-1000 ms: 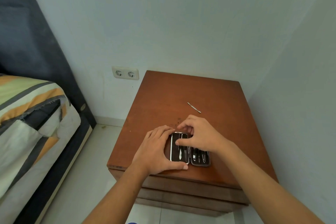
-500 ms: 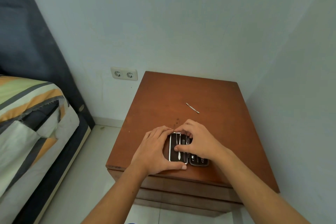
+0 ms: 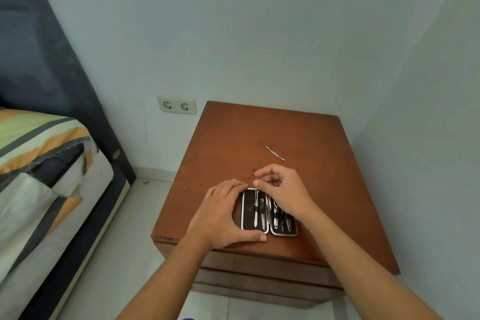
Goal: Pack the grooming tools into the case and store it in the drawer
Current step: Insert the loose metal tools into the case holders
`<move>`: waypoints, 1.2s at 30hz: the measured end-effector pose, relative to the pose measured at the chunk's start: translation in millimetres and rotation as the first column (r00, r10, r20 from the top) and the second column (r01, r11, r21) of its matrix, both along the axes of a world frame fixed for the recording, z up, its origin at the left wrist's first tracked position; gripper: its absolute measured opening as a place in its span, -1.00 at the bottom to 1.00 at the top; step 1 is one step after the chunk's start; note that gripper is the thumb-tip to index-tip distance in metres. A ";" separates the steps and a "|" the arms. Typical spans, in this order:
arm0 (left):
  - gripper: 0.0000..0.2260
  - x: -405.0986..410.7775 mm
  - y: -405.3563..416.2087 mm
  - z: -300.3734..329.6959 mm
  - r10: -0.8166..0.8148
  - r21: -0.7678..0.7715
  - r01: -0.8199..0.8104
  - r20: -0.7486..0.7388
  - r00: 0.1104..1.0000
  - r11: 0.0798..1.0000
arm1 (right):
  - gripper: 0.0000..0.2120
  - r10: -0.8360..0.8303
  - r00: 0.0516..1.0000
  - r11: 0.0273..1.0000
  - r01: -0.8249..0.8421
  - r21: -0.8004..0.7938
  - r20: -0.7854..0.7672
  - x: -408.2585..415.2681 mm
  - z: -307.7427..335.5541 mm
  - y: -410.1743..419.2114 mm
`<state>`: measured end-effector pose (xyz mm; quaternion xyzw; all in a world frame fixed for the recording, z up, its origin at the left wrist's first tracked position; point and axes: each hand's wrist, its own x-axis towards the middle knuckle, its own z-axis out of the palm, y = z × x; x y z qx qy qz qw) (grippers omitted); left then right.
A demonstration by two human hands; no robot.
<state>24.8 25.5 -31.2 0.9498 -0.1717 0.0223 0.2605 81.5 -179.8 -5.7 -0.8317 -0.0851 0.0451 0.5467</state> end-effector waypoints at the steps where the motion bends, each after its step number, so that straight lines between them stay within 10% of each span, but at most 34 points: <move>1: 0.10 0.1 -0.1 0.0 -0.001 -0.001 0.001 0.002 1.000 1.000 | -0.86 -0.012 1.000 1.000 0.012 -0.005 0.002 0.9 -1.3 0.6; 36: 0.10 0.4 0.1 -0.5 -0.002 0.000 0.002 0.003 1.000 1.000 | -0.86 0.125 0.992 0.959 -0.116 -0.260 0.021 11.8 2.9 2.6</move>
